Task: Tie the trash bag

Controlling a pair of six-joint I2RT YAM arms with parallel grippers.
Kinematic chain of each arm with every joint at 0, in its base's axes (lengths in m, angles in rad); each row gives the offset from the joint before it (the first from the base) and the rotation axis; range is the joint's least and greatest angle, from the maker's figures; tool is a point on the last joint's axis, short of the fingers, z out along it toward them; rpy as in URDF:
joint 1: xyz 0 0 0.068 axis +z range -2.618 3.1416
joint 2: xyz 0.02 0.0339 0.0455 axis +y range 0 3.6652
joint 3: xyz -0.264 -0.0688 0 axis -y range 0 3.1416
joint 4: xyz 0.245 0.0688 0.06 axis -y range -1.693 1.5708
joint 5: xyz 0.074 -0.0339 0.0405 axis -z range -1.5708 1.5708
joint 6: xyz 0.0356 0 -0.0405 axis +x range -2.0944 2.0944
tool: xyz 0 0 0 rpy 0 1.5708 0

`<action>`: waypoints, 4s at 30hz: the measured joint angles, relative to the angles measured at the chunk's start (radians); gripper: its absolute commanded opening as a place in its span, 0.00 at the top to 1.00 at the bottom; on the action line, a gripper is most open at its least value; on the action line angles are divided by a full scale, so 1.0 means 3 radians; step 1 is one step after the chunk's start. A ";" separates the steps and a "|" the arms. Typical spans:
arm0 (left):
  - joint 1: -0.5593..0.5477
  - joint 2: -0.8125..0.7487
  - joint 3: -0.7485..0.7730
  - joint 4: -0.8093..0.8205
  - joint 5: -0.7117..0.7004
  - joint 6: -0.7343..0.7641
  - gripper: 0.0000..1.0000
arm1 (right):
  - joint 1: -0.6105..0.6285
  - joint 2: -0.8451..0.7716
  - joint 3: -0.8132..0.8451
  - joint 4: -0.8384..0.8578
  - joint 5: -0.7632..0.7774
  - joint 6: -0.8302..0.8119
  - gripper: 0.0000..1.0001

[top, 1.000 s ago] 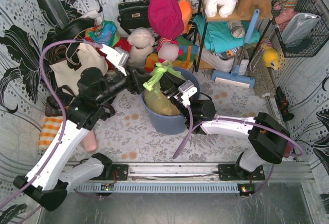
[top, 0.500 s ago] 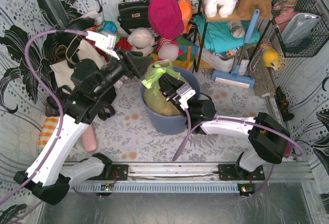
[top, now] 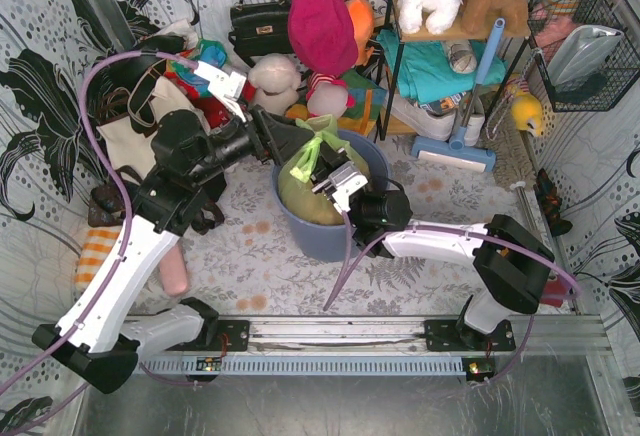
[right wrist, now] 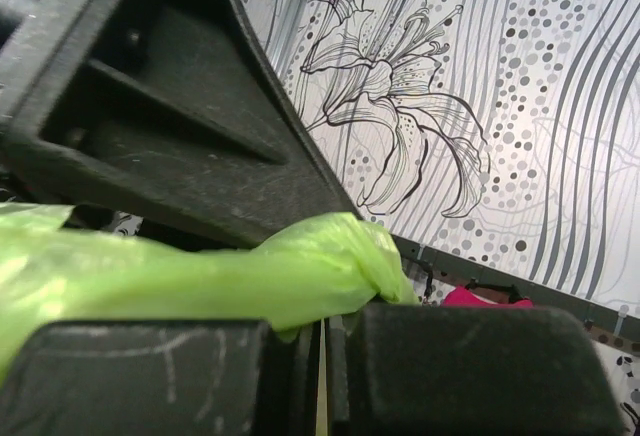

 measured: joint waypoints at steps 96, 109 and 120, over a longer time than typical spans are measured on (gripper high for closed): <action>0.0010 0.0114 0.0474 -0.0047 0.0038 -0.0182 1.00 | 0.0028 -0.0240 -0.0300 0.0000 0.0009 -0.0322 0.77; 0.0010 0.0111 0.0456 0.0093 0.0127 -0.0212 1.00 | 0.0028 -0.1200 -0.0716 -0.0385 -0.0125 0.0247 0.70; 0.0010 0.0132 0.0456 0.0150 0.0167 -0.0238 1.00 | 0.0028 -0.1235 0.0258 -0.1929 0.0191 0.0860 0.58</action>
